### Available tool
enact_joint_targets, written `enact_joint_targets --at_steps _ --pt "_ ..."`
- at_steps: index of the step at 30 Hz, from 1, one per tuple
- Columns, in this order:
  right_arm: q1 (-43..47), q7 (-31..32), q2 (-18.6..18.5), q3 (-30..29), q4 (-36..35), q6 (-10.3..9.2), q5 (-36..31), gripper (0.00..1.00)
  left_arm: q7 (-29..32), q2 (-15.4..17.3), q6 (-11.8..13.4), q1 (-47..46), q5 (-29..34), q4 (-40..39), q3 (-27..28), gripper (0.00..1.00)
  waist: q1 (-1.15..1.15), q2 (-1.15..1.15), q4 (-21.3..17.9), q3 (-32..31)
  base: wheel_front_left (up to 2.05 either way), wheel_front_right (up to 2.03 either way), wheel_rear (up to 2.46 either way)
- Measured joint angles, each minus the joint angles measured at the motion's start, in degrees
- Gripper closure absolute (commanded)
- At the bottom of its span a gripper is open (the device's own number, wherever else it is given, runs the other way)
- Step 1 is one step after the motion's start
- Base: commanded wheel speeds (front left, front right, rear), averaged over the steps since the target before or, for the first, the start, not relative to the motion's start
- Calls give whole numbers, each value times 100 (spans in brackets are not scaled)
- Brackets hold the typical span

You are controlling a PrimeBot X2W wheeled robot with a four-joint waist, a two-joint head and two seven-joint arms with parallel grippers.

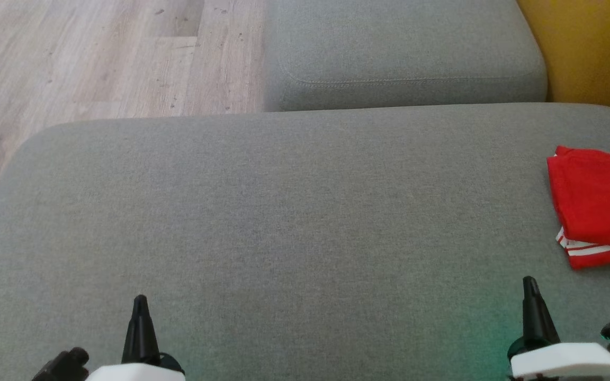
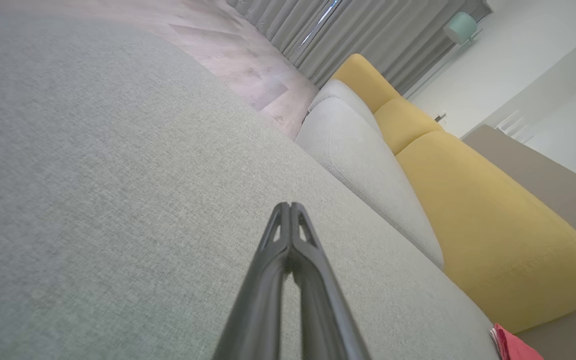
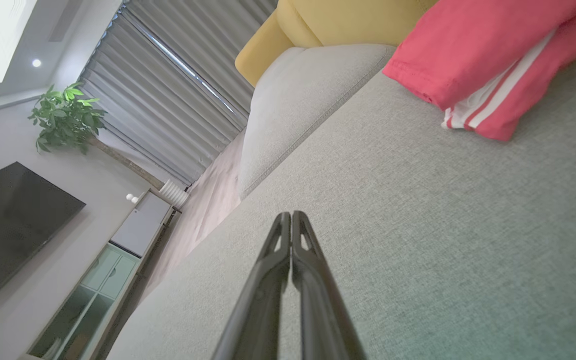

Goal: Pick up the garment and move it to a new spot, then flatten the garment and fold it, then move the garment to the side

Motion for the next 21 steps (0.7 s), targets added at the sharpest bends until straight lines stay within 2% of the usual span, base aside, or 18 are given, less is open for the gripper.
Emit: enact_joint_targets --at_steps 21 --pt "-364 321 -14 -177 89 0 1346 100 322 3 -231 -287 -1335 188 309 100 0 0 -97 89 0 0 0"
